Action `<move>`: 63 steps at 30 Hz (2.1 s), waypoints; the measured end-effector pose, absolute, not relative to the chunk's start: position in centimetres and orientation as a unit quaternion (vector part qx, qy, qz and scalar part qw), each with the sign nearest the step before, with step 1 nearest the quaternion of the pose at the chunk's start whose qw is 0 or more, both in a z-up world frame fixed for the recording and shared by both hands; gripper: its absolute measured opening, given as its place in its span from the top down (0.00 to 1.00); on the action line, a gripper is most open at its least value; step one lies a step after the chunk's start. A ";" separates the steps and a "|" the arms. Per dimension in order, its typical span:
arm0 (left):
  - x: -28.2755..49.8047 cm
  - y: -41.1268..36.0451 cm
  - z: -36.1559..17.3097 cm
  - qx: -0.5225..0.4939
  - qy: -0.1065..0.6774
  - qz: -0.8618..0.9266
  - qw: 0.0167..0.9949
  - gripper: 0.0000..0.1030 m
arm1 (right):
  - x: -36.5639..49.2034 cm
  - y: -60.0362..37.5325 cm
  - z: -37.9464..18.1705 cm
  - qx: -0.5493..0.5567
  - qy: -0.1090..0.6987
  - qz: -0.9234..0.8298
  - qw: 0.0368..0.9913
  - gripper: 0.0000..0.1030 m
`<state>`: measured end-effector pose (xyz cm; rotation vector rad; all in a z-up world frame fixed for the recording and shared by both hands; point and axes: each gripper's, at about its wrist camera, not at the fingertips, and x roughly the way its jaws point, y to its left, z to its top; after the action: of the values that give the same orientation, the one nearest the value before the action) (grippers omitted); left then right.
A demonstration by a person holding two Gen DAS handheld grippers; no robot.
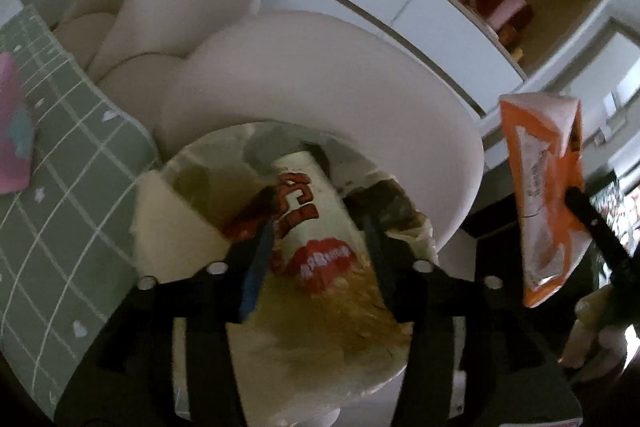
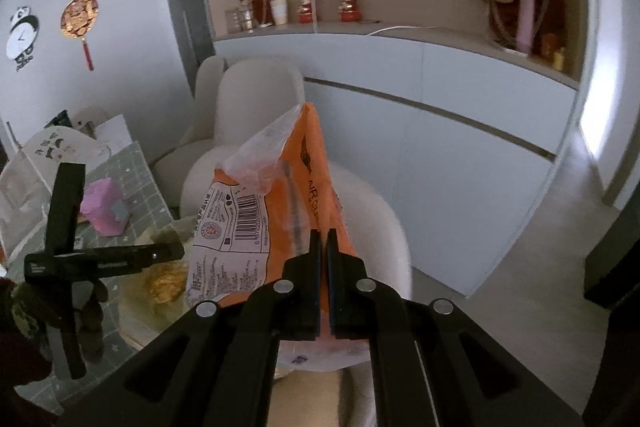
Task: Collect trash
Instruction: 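Lower the orange chip bag into the trash bag and open the right tool, then grasp the white milk carton with the left tool and lift it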
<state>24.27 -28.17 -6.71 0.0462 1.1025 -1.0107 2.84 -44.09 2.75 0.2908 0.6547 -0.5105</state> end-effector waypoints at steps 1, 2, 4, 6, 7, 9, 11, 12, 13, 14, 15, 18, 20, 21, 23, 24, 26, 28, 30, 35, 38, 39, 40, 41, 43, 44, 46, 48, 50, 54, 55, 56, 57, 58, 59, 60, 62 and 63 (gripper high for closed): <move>24.5 -27.5 -6.3 0.015 0.499 -0.454 0.738 0.53 | 3.4 -44.0 2.7 0.142 0.318 -0.241 0.906 0.95; 24.6 -26.7 -5.9 0.012 0.496 -0.448 0.744 0.53 | 4.1 -43.9 2.5 0.144 0.318 -0.230 0.908 0.95; 24.9 -24.8 -4.7 0.005 0.488 -0.433 0.758 0.53 | 5.9 -43.3 2.0 0.148 0.321 -0.207 0.912 0.95; 25.2 -22.9 -3.7 -0.003 0.481 -0.423 0.768 0.53 | 7.6 -42.7 1.6 0.152 0.326 -0.186 0.914 0.95; 25.2 -22.1 -3.3 -0.007 0.479 -0.417 0.773 0.53 | 8.8 -42.3 1.2 0.153 0.331 -0.171 0.915 0.95; 25.6 -19.8 -2.5 -0.015 0.476 -0.403 0.781 0.53 | 10.6 -41.4 0.7 0.149 0.339 -0.153 0.916 0.95; 25.9 -17.8 -2.0 -0.022 0.474 -0.390 0.789 0.53 | 12.5 -40.6 0.0 0.147 0.348 -0.134 0.916 0.95; 26.0 -16.7 -1.7 -0.027 0.472 -0.381 0.795 0.53 | 13.5 -40.2 -0.5 0.147 0.354 -0.125 0.915 0.95; 26.1 -15.7 -1.6 -0.031 0.471 -0.376 0.798 0.53 | 14.6 -39.8 -1.1 0.145 0.363 -0.117 0.913 0.95; 26.2 -14.7 -1.4 -0.038 0.471 -0.367 0.801 0.53 | 15.4 -39.5 -1.7 0.143 0.372 -0.111 0.910 0.95; 26.4 -13.6 -1.3 -0.046 0.471 -0.358 0.805 0.53 | 16.5 -39.1 -2.8 0.137 0.388 -0.103 0.905 0.95; 26.8 -11.1 -0.8 -0.059 0.472 -0.333 0.814 0.53 | 18.5 -38.1 -6.2 0.099 0.442 -0.102 0.886 0.95; 26.7 -9.6 -0.5 -0.062 0.469 -0.320 0.821 0.53 | 18.8 -37.7 -8.2 0.076 0.469 -0.108 0.873 0.95; 26.6 -8.3 -0.2 -0.066 0.466 -0.313 0.825 0.53 | 18.6 -37.7 -9.1 0.069 0.478 -0.115 0.868 0.95; 26.5 -6.8 0.0 -0.072 0.463 -0.302 0.830 0.53 | 18.2 -38.0 -10.1 0.071 0.489 -0.125 0.860 0.95; 26.5 -5.9 -0.1 -0.076 0.462 -0.294 0.833 0.53 | 18.1 -38.1 -10.6 0.072 0.495 -0.131 0.856 0.95; 26.5 -4.5 -0.5 -0.084 0.466 -0.283 0.834 0.53 | 18.0 -38.1 -11.2 0.063 0.505 -0.144 0.849 0.95; 26.7 -3.8 -0.9 -0.088 0.471 -0.276 0.833 0.53 | 18.2 -37.7 -11.8 0.038 0.517 -0.154 0.841 0.95; 26.8 -3.0 -1.3 -0.091 0.476 -0.270 0.832 0.53 | 18.2 -37.5 -12.2 0.038 0.521 -0.146 0.840 0.95; 26.5 -2.0 -1.9 -0.095 0.482 -0.266 0.829 0.53 | 19.3 -35.9 -11.1 0.084 0.501 -0.101 0.856 0.95; 26.6 -1.5 -1.8 -0.094 0.481 -0.265 0.830 0.53 | 20.1 -35.2 -11.8 0.078 0.518 -0.090 0.847 0.95; 26.6 -1.2 -1.8 -0.093 0.480 -0.265 0.831 0.53 | 20.3 -35.1 -12.2 0.077 0.525 -0.090 0.843 0.95; 26.6 -0.9 -1.7 -0.092 0.479 -0.264 0.832 0.53 | 20.3 -35.1 -12.4 0.078 0.529 -0.089 0.840 0.95; 26.7 -0.6 -1.7 -0.092 0.478 -0.262 0.833 0.53 | 20.2 -35.3 -12.5 0.084 0.532 -0.089 0.838 0.95; 27.0 0.2 -1.7 -0.094 0.478 -0.257 0.835 0.53 | 20.0 -35.5 -12.4 0.094 0.528 -0.094 0.839 0.95; 27.1 0.6 -1.7 -0.095 0.478 -0.255 0.835 0.53 | 19.8 -35.4 -12.1 0.097 0.523 -0.099 0.841 0.95; 27.4 1.6 -1.8 -0.099 0.477 -0.246 0.838 0.53 | 19.1 -35.3 -11.4 0.104 0.507 -0.111 0.848 0.95; 27.6 2.4 -1.8 -0.101 0.474 -0.240 0.841 0.53 | 17.8 -35.6 -10.9 0.109 0.496 -0.122 0.853 0.94; 27.8 3.3 -1.9 -0.104 0.470 -0.234 0.845 0.53 | 16.8 -35.6 -10.2 0.116 0.484 -0.133 0.857 0.86; 28.2 5.3 -2.1 -0.097 0.457 -0.217 0.857 0.53 | 14.7 -35.3 -8.2 0.136 0.449 -0.144 0.872 0.60; 28.3 5.9 -2.1 -0.093 0.454 -0.213 0.860 0.53 | 14.4 -35.2 -7.8 0.139 0.443 -0.145 0.874 0.58; 28.4 6.3 -2.2 -0.092 0.452 -0.210 0.862 0.53 | 14.2 -34.8 -7.1 0.143 0.431 -0.148 0.878 0.56; 28.5 7.0 -2.3 -0.092 0.450 -0.205 0.864 0.53 | 13.9 -34.7 -6.5 0.146 0.421 -0.150 0.883 0.54; 28.7 7.7 -2.4 -0.092 0.449 -0.201 0.866 0.53 | 13.5 -34.3 -5.3 0.153 0.400 -0.150 0.891 0.54; 28.8 8.3 -2.5 -0.092 0.448 -0.197 0.867 0.53 | 13.2 -34.1 -4.6 0.159 0.384 -0.145 0.898 0.53; 29.0 9.0 -2.6 -0.094 0.447 -0.192 0.868 0.53 | 12.8 -33.8 -3.8 0.163 0.366 -0.139 0.906 0.53; 29.4 10.5 -2.9 -0.096 0.447 -0.182 0.870 0.53 | 12.2 -32.8 -2.1 0.162 0.331 -0.125 0.921 0.48; 29.7 11.3 -3.2 -0.098 0.447 -0.176 0.872 0.53 | 12.6 -32.0 -1.3 0.157 0.321 -0.116 0.927 0.47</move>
<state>29.70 11.35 -3.16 -0.2040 0.9334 -0.3672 12.56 -31.99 -1.31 0.3223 0.6577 -0.2373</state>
